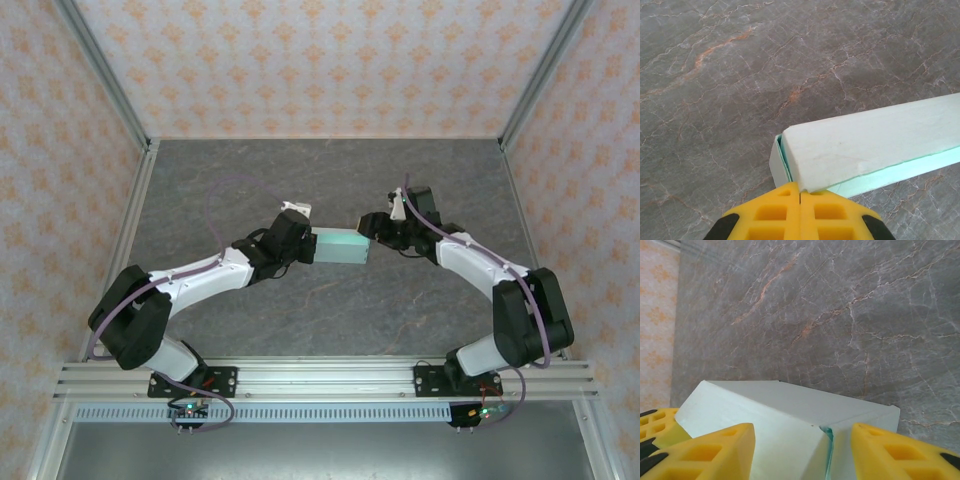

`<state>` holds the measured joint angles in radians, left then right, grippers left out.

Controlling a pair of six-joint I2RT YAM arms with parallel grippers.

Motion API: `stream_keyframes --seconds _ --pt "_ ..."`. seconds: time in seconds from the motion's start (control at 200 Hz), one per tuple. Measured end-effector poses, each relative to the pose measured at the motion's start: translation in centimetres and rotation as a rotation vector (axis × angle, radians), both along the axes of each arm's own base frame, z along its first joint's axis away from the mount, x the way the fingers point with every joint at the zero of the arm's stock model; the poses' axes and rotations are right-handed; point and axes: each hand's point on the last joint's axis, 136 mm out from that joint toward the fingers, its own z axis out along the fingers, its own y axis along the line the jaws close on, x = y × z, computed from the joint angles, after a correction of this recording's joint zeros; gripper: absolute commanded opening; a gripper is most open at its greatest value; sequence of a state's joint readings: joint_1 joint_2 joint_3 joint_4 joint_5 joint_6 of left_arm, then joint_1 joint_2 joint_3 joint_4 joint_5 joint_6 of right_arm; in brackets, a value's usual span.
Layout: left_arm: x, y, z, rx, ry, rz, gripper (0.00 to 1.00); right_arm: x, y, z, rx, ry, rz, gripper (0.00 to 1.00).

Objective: Fold the paper box

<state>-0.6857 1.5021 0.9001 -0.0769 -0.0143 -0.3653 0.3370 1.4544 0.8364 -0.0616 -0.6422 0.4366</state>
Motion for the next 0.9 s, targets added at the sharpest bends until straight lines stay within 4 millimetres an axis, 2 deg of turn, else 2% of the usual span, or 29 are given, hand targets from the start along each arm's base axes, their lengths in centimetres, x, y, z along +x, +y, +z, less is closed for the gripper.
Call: stream_keyframes --seconds 0.245,0.566,0.901 --pt "-0.1 -0.1 0.0 0.002 -0.002 0.0 0.0 0.0 0.1 -0.9 0.069 -0.005 -0.041 0.44" --pt "-1.0 0.5 -0.1 0.003 0.003 -0.004 0.21 0.3 0.0 -1.1 0.112 -0.039 -0.07 0.38" --pt "-1.9 1.1 0.5 0.011 0.009 -0.008 0.32 0.5 0.3 -1.1 0.114 -0.058 -0.076 0.37"
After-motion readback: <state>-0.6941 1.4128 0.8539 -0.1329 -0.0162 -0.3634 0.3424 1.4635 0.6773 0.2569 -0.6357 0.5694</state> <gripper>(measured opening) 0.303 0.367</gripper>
